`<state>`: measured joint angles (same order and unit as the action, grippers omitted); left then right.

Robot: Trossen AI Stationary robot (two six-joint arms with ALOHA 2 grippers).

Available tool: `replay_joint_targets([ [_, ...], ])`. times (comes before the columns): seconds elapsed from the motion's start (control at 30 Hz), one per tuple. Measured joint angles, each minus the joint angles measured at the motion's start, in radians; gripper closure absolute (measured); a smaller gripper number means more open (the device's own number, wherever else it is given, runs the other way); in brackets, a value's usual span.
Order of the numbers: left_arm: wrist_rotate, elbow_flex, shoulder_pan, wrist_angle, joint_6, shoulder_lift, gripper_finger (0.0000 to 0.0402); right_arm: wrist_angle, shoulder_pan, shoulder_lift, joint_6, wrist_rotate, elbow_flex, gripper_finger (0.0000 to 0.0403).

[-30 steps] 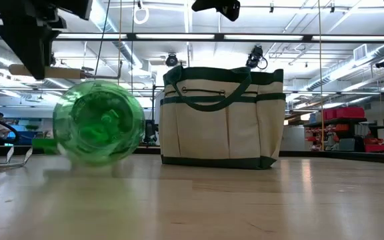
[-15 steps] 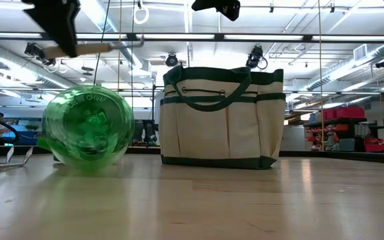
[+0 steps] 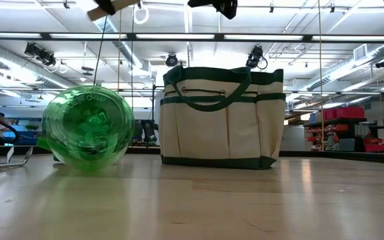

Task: Pick & Place Garden tools in Gardening bag
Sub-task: Put the top brown hand rake into the white gardening bag

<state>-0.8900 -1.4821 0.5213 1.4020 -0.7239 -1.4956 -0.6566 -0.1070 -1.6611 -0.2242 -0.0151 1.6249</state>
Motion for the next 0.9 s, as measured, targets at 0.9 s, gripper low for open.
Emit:
replay_joint_targets([
  [0.9,-0.285,-0.161,0.000,-0.188,0.219,0.000,0.0328,0.451,0.001,0.000,0.201,0.108,0.000,0.0301],
])
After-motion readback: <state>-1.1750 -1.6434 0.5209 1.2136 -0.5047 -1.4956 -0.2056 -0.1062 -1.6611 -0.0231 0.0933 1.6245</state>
